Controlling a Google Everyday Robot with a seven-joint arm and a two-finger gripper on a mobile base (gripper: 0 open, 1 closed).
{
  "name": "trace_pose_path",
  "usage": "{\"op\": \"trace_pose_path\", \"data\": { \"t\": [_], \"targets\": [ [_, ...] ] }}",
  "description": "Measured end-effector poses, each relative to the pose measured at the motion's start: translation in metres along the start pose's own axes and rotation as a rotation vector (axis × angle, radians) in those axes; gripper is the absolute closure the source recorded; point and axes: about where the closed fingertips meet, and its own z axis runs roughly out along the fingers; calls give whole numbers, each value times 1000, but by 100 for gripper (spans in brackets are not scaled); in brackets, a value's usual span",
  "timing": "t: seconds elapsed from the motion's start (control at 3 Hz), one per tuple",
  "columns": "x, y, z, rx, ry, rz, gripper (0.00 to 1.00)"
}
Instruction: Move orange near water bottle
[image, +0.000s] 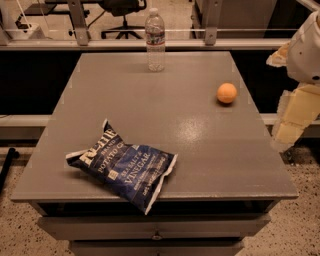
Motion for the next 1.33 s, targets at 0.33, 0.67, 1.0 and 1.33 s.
{"op": "trace_pose_path", "data": {
  "t": [0.33, 0.67, 1.0, 1.33],
  "targets": [
    [-1, -2, -1, 16, -5, 2, 0],
    [1, -24, 16, 59, -45, 23, 0],
    [6, -69, 56, 113, -132, 80, 0],
    [6, -112, 94, 146, -214, 140, 0]
  ]
}}
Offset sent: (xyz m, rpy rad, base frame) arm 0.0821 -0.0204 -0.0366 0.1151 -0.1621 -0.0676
